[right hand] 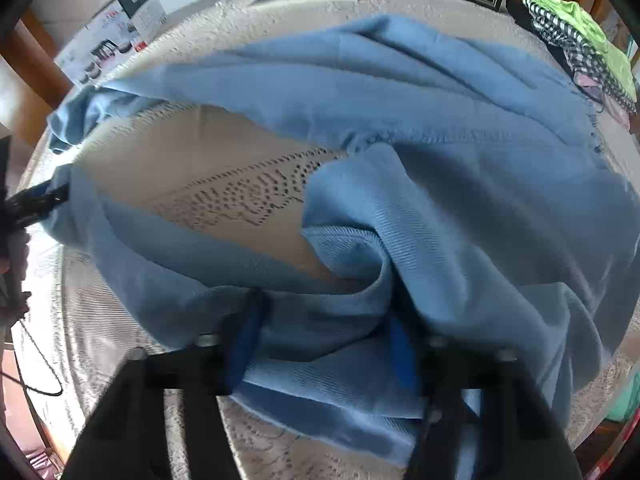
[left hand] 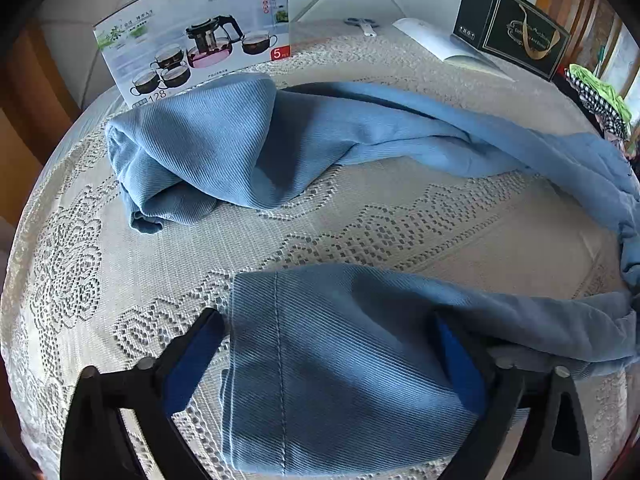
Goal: Fold clothes
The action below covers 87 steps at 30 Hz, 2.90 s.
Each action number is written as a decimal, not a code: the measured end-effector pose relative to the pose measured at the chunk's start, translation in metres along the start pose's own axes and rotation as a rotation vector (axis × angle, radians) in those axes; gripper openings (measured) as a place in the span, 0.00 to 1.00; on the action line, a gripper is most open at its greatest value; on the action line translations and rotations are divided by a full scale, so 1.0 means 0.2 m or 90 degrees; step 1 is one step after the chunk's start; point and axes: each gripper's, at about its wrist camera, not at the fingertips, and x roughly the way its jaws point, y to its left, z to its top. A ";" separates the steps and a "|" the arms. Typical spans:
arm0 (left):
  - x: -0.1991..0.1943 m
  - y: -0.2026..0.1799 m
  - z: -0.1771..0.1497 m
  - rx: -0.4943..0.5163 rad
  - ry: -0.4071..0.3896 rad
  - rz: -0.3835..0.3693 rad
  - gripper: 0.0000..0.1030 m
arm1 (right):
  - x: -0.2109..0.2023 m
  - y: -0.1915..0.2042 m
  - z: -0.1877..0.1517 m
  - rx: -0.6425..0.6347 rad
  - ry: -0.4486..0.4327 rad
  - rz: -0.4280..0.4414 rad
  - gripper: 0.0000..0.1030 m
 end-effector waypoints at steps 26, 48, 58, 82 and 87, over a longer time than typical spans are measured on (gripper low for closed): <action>-0.34 0.30 -0.01 -0.173 0.006 0.096 0.46 | -0.19 0.30 0.74 -0.114 -0.130 0.098 0.45; -0.18 0.35 -0.52 -0.228 0.019 0.120 1.00 | -0.44 -1.14 -0.28 0.307 -0.132 -0.080 0.77; -0.19 0.32 -0.51 -0.274 0.027 0.130 0.92 | -0.29 -1.44 -0.21 0.270 -0.103 -0.118 0.78; -0.69 0.39 -1.21 -0.459 0.133 0.225 0.06 | -0.30 -1.50 -0.24 0.117 0.047 -0.150 0.09; -0.73 0.39 -1.08 -0.404 0.122 0.216 0.27 | -0.33 -1.49 -0.21 0.107 0.050 -0.187 0.72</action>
